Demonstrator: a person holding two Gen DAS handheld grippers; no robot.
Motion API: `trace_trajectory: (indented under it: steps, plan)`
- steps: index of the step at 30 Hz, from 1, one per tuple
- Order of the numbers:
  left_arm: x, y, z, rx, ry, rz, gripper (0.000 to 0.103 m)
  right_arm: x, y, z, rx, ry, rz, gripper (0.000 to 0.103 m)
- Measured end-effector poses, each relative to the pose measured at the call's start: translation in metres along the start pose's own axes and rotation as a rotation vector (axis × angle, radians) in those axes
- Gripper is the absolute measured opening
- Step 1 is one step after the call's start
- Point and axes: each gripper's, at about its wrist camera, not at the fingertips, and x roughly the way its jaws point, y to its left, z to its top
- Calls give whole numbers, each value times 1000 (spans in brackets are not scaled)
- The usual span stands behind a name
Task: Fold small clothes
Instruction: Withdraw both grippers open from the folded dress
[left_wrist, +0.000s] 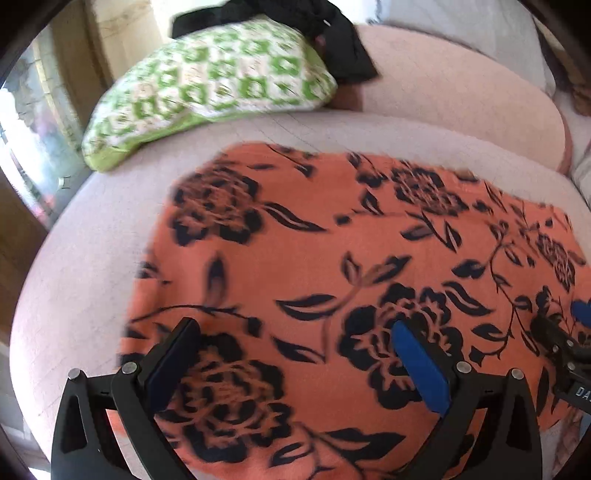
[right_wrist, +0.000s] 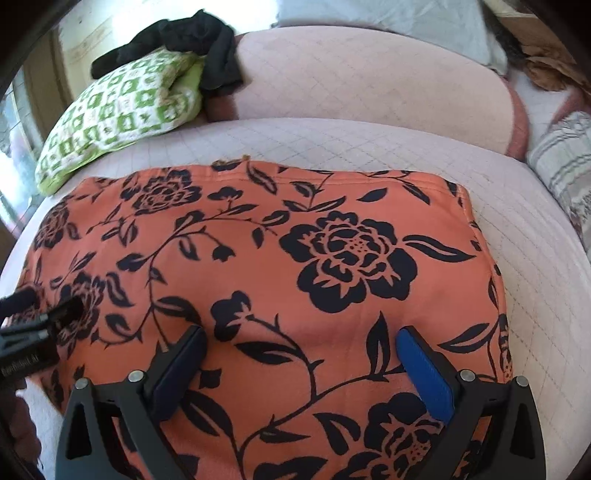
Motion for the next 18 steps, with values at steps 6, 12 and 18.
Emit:
trace_trajectory:
  steps: [6, 12, 18]
  plan:
    - [-28, 36, -2, -100, -48, 34, 103, -34, -15, 2, 43, -78, -1, 103]
    - [-49, 63, -16, -157, -36, 44, 103, -86, -41, -5, 113, -169, -5, 103]
    - [-64, 86, -42, -195, -22, 56, 103, -129, -70, -29, 187, -192, 24, 103]
